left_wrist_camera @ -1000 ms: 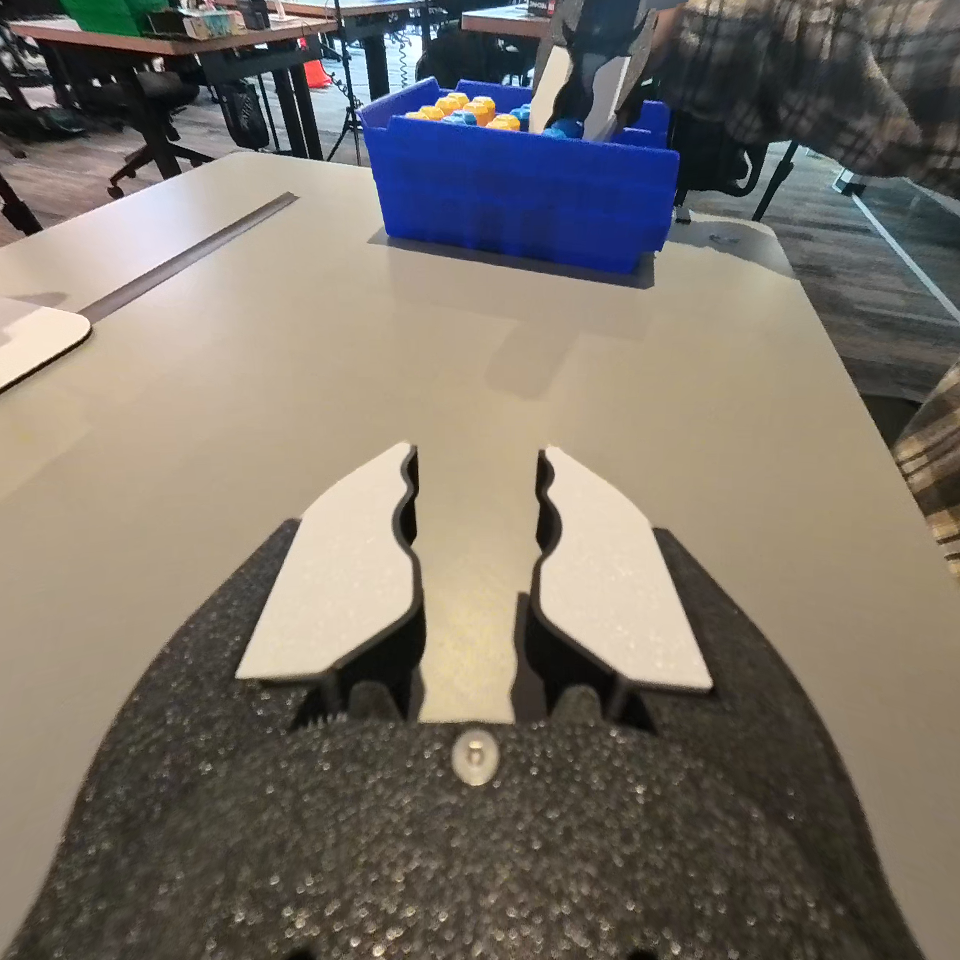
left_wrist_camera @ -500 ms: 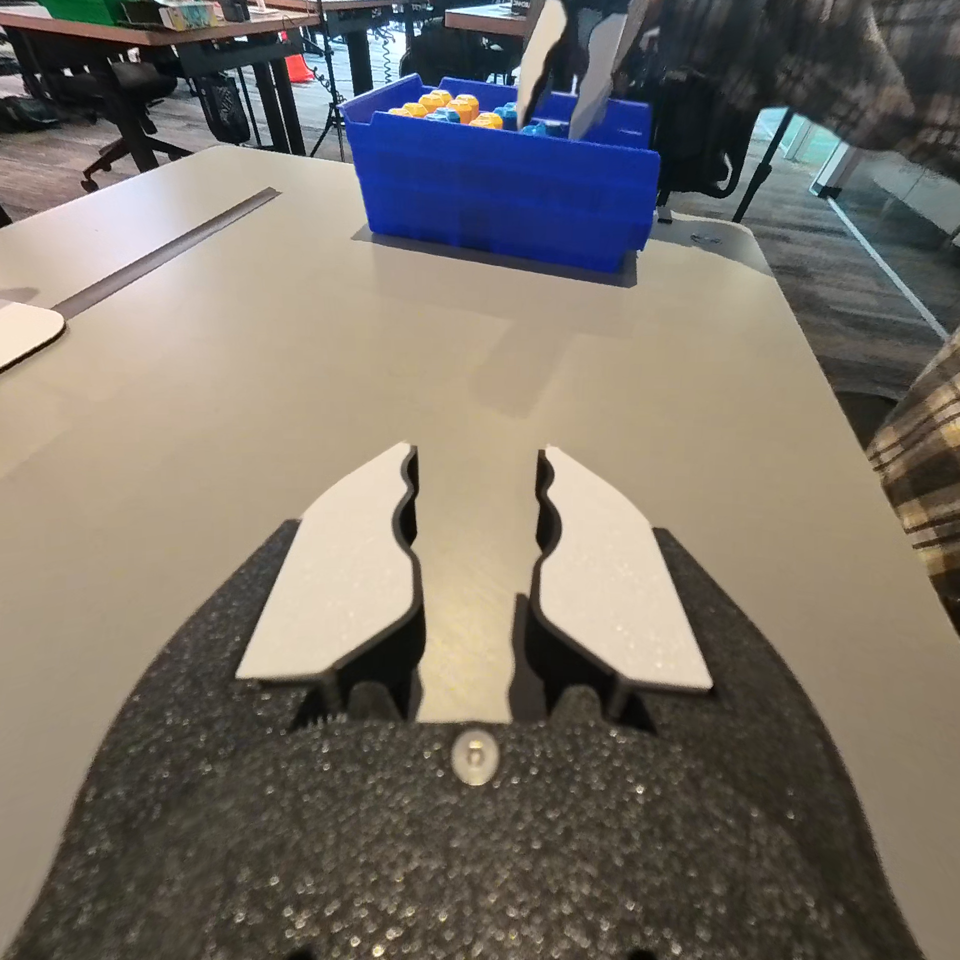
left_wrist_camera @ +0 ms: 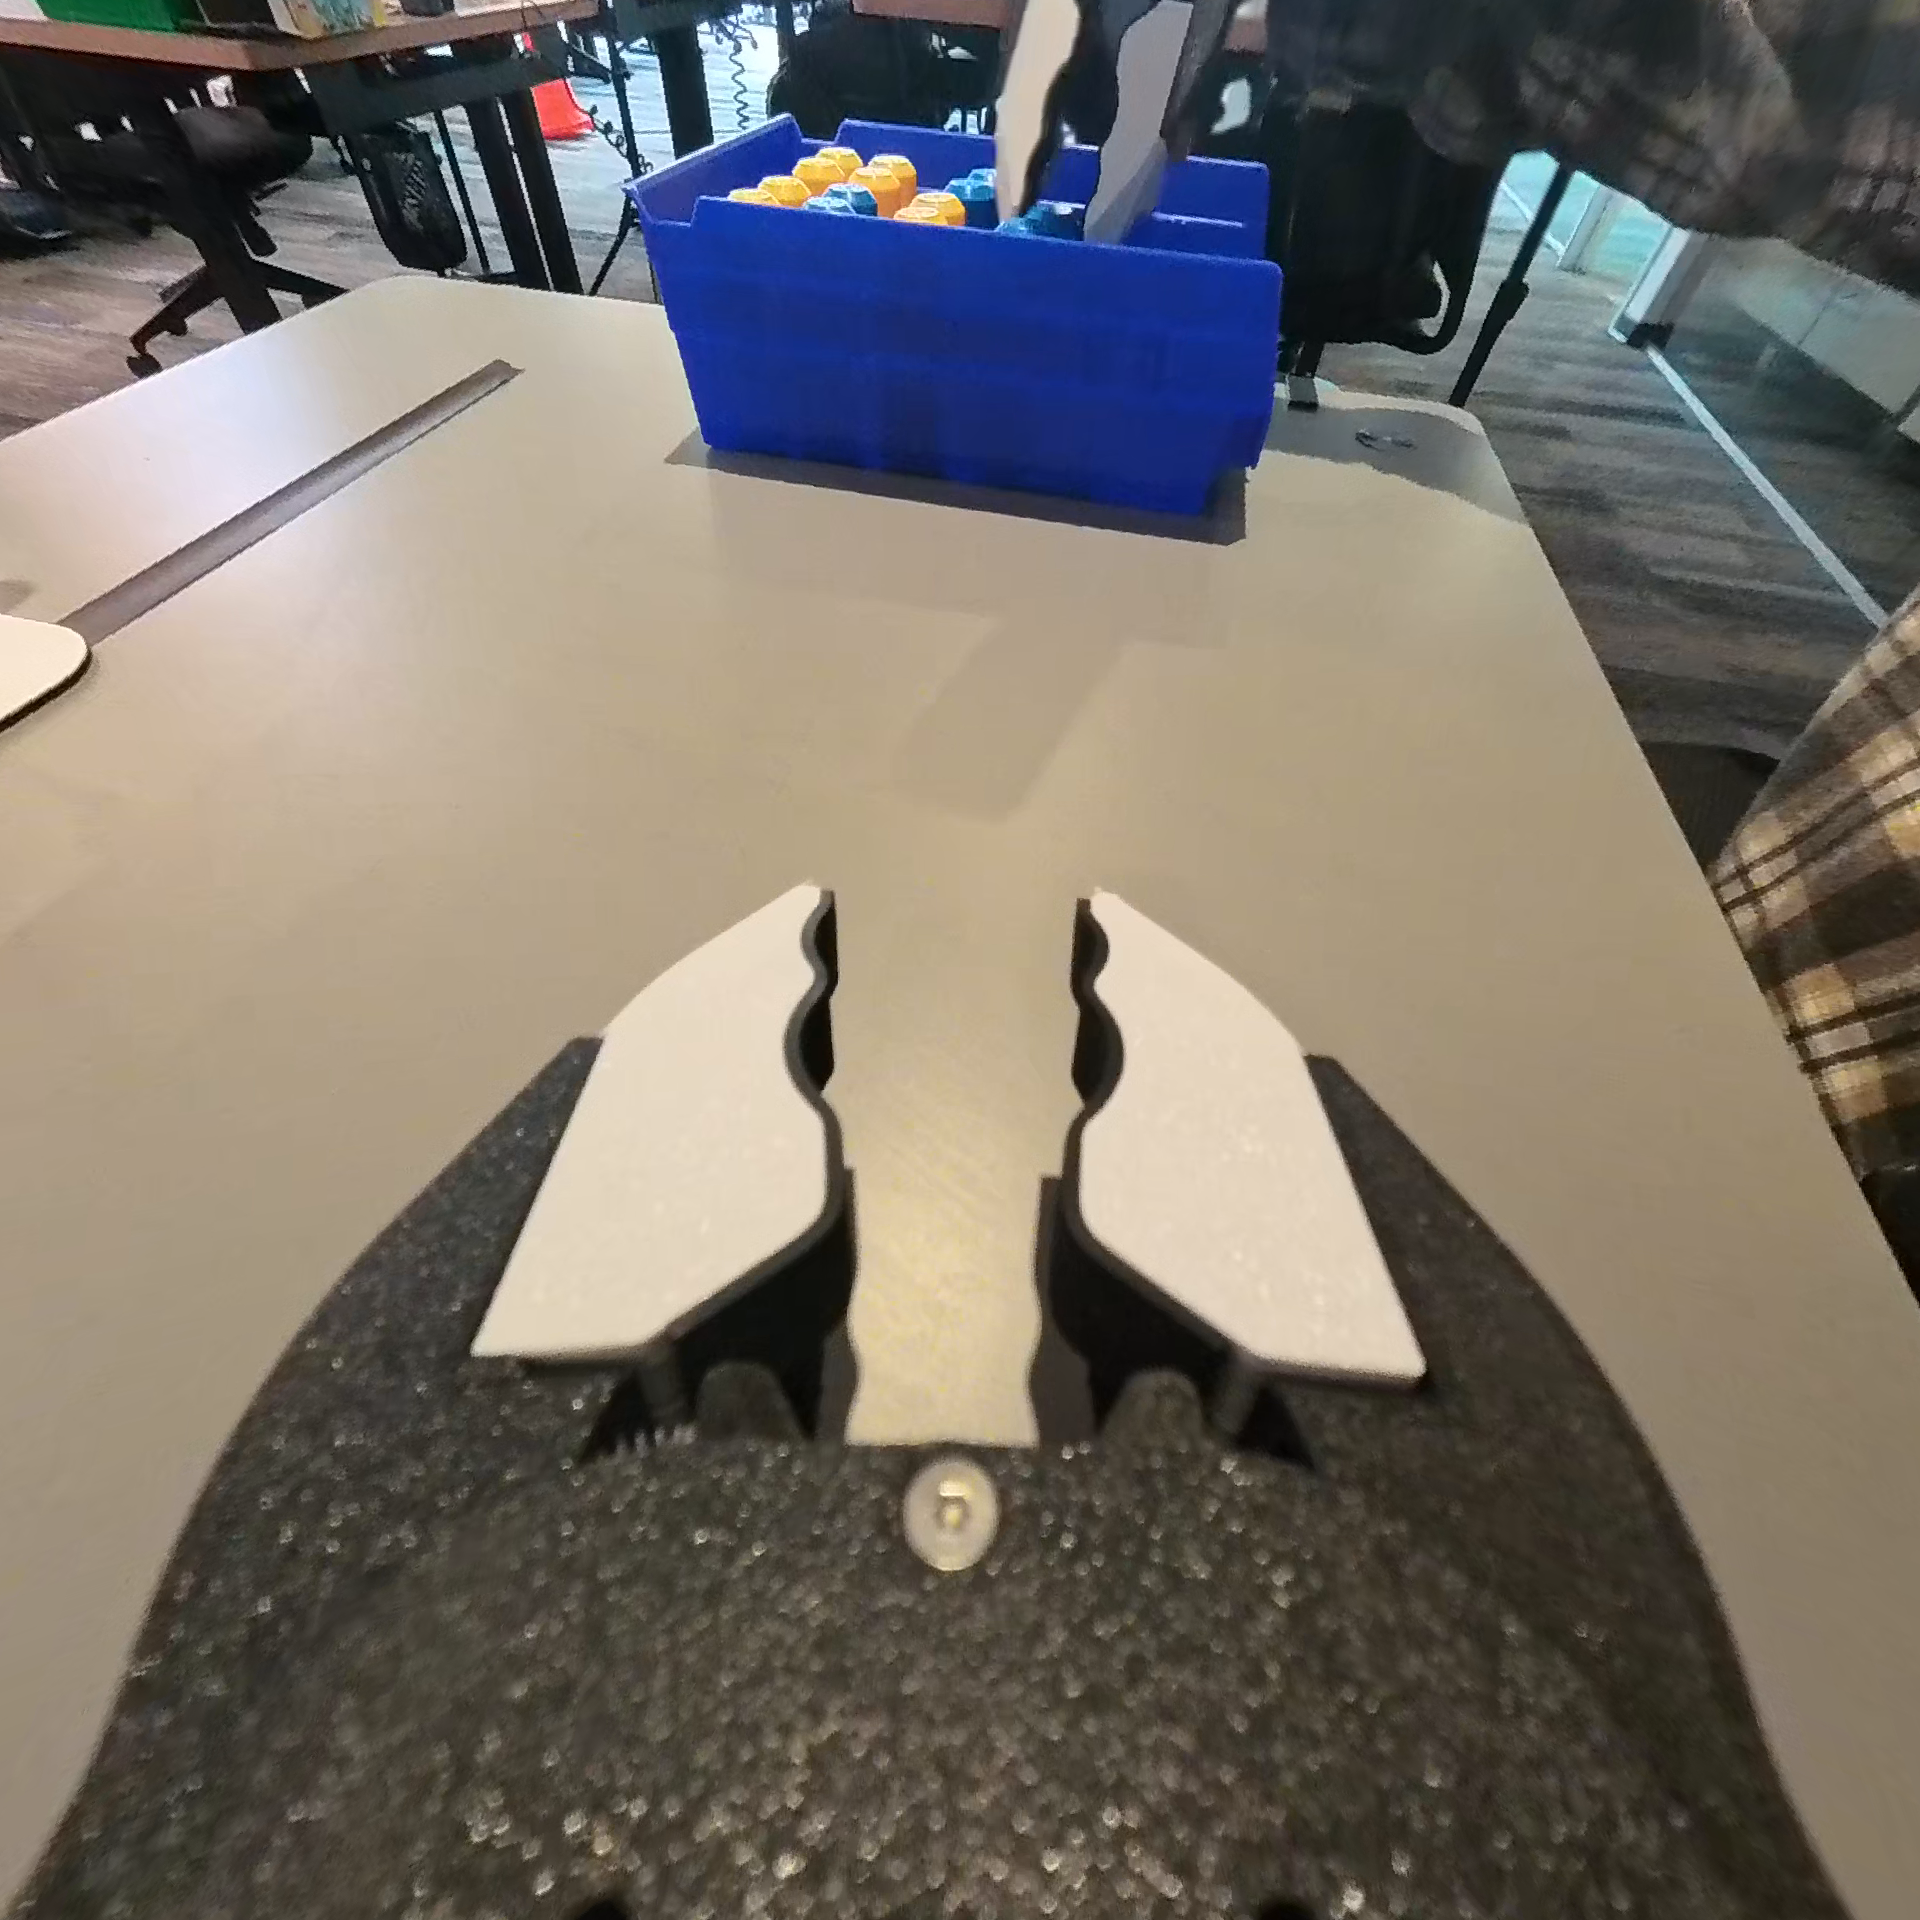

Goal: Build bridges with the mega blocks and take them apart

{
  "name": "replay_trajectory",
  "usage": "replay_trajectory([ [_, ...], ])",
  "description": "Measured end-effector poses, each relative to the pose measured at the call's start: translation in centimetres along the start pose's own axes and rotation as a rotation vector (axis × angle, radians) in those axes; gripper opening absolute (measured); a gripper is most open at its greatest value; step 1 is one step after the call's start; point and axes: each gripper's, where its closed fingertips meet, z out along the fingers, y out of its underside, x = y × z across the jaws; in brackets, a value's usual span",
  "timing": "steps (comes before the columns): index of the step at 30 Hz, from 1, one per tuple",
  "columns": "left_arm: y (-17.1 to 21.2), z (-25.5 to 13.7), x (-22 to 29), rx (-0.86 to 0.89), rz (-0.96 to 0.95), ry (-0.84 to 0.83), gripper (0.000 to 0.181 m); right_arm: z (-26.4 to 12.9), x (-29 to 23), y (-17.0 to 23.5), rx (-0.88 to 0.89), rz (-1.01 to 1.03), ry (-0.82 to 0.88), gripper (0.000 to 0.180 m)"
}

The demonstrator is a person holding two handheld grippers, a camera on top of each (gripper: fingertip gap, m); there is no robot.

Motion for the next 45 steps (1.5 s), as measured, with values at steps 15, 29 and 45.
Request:
replay_trajectory([
  [15,-2.0,-1.7,-0.6,0.079,-0.053,-0.029,0.054,-3.4,1.0,-1.9,-0.008,0.034,0.054,0.047],
  [29,-1.5,-37.1,-6.6,-0.048,-0.222,-0.775,0.062,-7.5,-8.1,-20.4,0.718,0.067,0.355,0.047],
  [45,10.7,-50.7,-14.8,-0.39,-0.384,-1.048,0.061,7.2,-13.4,-29.4,0.793,0.245,0.199,0.045],
])
